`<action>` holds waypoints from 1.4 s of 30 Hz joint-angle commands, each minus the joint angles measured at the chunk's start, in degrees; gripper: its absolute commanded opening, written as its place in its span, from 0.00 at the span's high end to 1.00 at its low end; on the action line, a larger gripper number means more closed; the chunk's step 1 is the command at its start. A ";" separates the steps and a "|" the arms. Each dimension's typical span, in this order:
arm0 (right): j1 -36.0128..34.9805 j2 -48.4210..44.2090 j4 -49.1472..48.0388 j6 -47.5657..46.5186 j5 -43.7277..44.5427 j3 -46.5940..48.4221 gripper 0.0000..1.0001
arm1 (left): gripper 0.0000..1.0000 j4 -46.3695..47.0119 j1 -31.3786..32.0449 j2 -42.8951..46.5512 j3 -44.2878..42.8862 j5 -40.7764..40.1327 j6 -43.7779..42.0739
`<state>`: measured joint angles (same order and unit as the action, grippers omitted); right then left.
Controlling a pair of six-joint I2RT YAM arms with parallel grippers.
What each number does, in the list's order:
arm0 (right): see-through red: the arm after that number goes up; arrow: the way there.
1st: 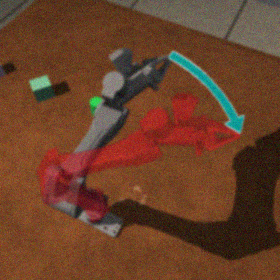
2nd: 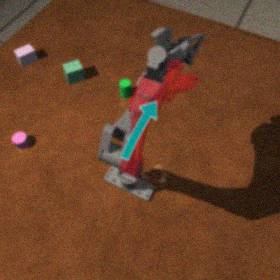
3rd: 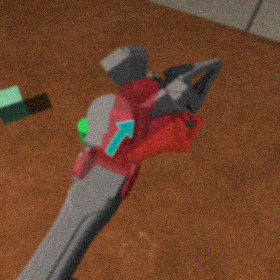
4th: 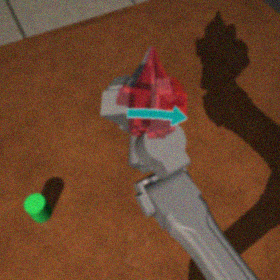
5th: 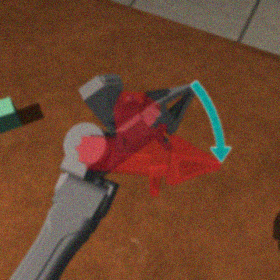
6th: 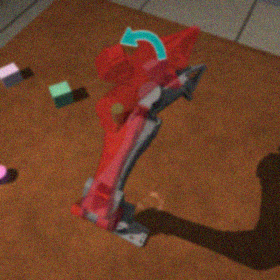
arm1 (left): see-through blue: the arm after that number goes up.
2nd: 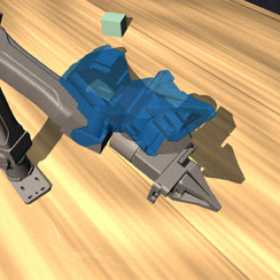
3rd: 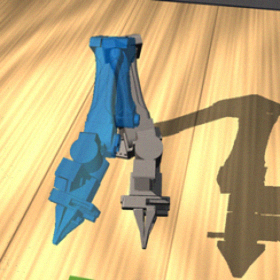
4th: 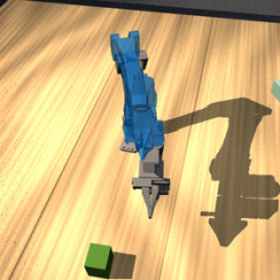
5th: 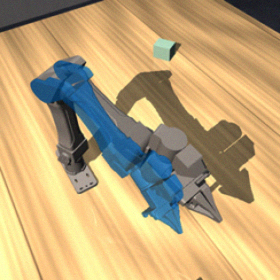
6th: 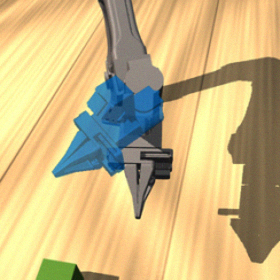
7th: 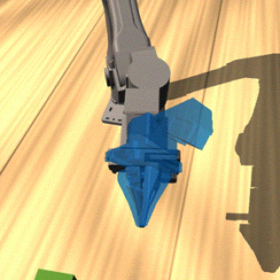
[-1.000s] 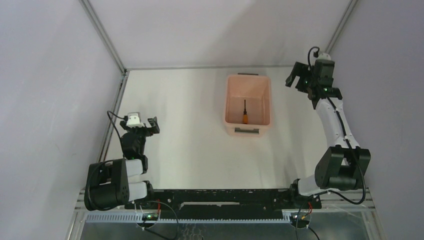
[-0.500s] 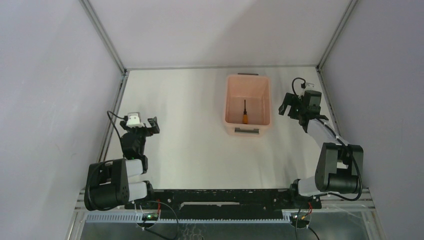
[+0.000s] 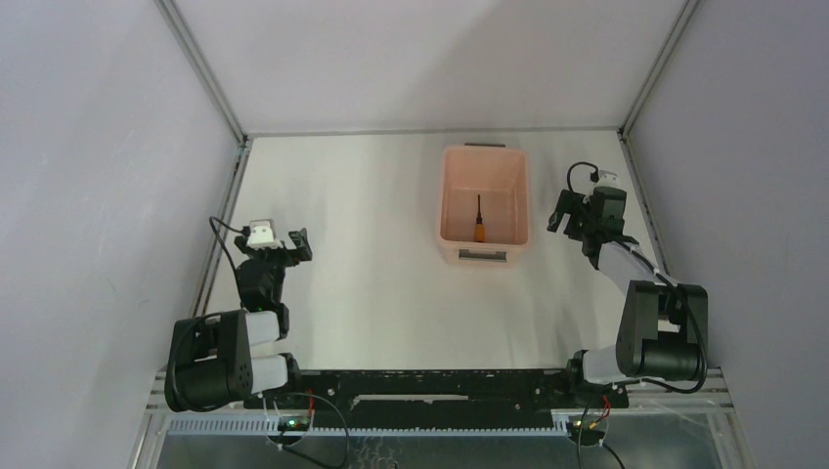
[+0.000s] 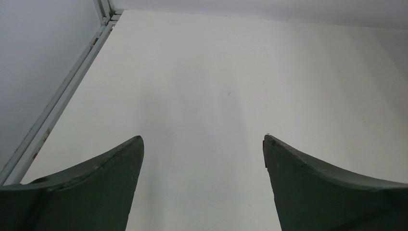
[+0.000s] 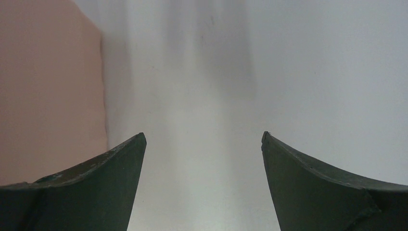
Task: Put the screwdriver in the bin
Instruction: Reset both arms
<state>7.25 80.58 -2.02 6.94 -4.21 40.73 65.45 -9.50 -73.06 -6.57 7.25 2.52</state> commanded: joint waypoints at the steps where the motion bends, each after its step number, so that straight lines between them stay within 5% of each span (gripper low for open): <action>1: 0.05 -2.71 -4.58 0.39 2.94 -0.21 0.02 | 0.02 1.41 0.38 0.64 -1.67 -0.29 -0.68; 42: 1.07 -16.17 8.47 0.30 9.44 5.22 0.00 | 0.02 1.43 0.28 0.64 -1.67 -0.14 -0.63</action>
<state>7.86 66.50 5.96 6.31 2.70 42.96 65.45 -9.50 -73.06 -6.57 7.25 2.52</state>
